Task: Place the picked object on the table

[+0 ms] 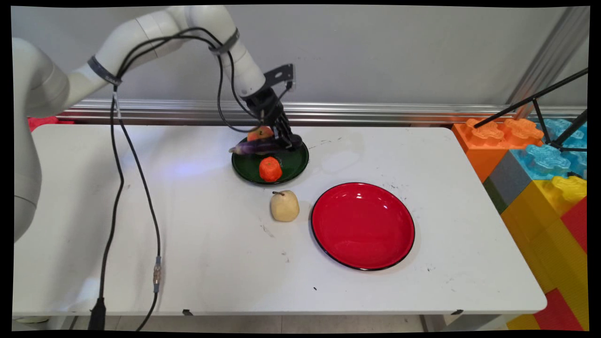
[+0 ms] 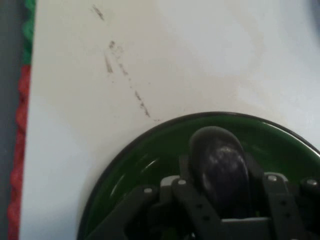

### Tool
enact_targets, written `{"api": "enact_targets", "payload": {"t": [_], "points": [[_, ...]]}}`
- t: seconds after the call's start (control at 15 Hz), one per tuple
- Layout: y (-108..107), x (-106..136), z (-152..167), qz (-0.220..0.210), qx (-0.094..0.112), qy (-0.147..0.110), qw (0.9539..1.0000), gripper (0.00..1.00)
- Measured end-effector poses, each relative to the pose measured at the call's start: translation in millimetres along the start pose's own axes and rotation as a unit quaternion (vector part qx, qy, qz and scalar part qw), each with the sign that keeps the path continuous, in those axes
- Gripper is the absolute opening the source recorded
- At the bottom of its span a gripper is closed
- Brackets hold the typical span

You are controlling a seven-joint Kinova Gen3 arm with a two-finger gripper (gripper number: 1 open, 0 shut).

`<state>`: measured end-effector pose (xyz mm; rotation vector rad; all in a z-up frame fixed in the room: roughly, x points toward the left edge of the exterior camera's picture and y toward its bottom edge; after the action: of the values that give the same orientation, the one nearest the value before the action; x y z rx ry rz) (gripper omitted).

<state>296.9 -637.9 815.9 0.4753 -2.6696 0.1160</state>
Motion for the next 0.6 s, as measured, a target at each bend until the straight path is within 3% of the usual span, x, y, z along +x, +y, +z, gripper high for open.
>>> {"api": "enact_targets", "payload": {"t": [0.6], "points": [[17,14,-64,-0.013,0.035,0.013,0.9992,0.00]]}}
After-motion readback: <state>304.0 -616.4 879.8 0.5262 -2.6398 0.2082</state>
